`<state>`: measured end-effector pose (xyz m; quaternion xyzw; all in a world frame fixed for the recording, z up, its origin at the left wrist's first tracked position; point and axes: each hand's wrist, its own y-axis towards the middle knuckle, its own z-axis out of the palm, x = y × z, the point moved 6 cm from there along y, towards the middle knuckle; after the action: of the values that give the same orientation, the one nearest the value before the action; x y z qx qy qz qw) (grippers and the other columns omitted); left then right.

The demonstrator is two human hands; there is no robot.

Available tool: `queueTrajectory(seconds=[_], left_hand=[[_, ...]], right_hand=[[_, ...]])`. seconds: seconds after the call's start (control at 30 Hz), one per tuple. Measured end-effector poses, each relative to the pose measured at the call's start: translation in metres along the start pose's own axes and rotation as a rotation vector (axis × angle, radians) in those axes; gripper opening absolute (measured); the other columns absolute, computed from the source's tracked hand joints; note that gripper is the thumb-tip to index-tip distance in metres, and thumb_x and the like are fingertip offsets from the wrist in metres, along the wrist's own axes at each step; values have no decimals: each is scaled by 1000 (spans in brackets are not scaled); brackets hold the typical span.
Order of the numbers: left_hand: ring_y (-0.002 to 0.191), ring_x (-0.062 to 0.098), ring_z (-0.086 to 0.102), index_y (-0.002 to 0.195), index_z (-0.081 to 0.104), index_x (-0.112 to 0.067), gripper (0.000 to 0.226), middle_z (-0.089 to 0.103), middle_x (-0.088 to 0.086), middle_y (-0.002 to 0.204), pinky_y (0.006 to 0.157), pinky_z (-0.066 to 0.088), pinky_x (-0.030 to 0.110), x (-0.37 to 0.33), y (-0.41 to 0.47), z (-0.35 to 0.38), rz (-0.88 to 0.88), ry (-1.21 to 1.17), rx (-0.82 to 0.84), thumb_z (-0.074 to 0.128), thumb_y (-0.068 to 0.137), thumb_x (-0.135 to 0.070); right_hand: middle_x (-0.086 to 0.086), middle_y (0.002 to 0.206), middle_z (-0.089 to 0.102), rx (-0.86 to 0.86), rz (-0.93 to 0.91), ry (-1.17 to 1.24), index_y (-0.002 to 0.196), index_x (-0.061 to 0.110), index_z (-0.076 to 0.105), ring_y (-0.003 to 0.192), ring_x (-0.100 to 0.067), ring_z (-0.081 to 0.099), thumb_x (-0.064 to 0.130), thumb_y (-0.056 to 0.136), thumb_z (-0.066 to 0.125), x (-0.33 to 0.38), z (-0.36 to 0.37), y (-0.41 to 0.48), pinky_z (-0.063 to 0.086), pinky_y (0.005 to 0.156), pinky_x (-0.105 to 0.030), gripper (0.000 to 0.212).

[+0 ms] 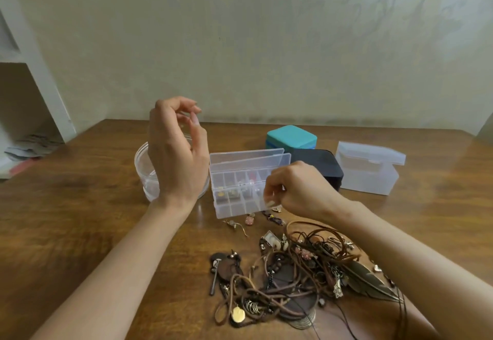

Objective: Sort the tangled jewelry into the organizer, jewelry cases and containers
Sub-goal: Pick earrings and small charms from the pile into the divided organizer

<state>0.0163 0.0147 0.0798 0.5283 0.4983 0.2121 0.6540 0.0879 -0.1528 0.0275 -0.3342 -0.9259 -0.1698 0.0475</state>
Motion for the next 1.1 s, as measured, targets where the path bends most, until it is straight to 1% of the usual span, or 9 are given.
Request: queueTrajectory(seconds=[0.2, 0.37, 0.57, 0.7, 0.8, 0.87, 0.93, 1.03, 1.1], left_hand=[[85, 19, 56, 103, 51, -2, 17, 58, 10, 99, 73, 50, 39, -3, -2, 4, 14, 26, 51, 44, 89, -9], [84, 16, 54, 102, 53, -2, 19, 58, 10, 97, 69, 47, 25, -3, -5, 9, 25, 58, 108, 43, 89, -13], [80, 16, 55, 99, 54, -2, 13, 59, 9, 93, 67, 46, 22, -2, -9, 20, 57, 20, 237, 45, 89, -3], [74, 10, 54, 97, 55, -5, 12, 59, 2, 88, 64, 46, 15, -7, -16, 32, 75, -13, 450, 49, 88, 1], [76, 15, 55, 83, 59, -11, 27, 59, -1, 81, 64, 47, 26, -11, -28, 45, 244, 93, 687, 50, 78, 14], [72, 11, 52, 73, 59, -15, 34, 56, -7, 74, 63, 43, 23, -12, -36, 50, 341, 156, 798, 49, 71, 18], [67, 0, 48, 71, 59, -17, 32, 51, -14, 70, 60, 36, 15, -12, -42, 54, 294, 155, 908, 46, 73, 13], [71, 0, 51, 70, 56, -22, 28, 51, -16, 70, 62, 41, 23, -4, -57, 62, 223, 175, 1082, 39, 79, -2], [72, 1, 52, 68, 52, -27, 27, 51, -18, 70, 61, 42, 26, -2, -61, 64, 219, 175, 1124, 33, 74, -10]], right_hand=[[0, 94, 70, -55, 66, 5, 93, 16, 72, 77, -6, 53, 9, 86, 61, -14, 15, 30, 40, 70, -19, 15], [0, 92, 70, -38, 88, 33, 93, 15, 72, 79, -9, 58, 10, 85, 63, -17, 12, 36, 52, 76, -26, 13], [2, 108, 67, 39, 78, 82, 108, 17, 69, 86, -7, 60, 11, 88, 63, -20, 21, 27, 46, 76, -17, 22], [11, 99, 61, -68, 106, 254, 113, 21, 66, 74, -2, 59, 13, 86, 66, -34, -8, 5, 47, 64, -9, 28], [9, 89, 67, -49, 166, 338, 101, 21, 69, 65, 5, 61, 12, 85, 67, -56, -19, -19, 48, 59, -10, 19], [5, 81, 69, -31, 220, 379, 94, 18, 71, 55, 2, 61, 8, 83, 68, -73, -21, -33, 48, 53, -15, 14], [2, 76, 69, -10, 270, 355, 90, 16, 71, 51, -3, 61, 5, 83, 68, -88, -25, -41, 49, 49, -17, 14], [2, 75, 68, 80, 325, 334, 89, 14, 70, 53, -5, 64, 3, 83, 67, -100, -26, -46, 51, 49, -18, 13], [-1, 78, 69, 171, 347, 351, 88, 14, 68, 59, -9, 68, 3, 83, 67, -101, -23, -47, 53, 53, -18, 12]])
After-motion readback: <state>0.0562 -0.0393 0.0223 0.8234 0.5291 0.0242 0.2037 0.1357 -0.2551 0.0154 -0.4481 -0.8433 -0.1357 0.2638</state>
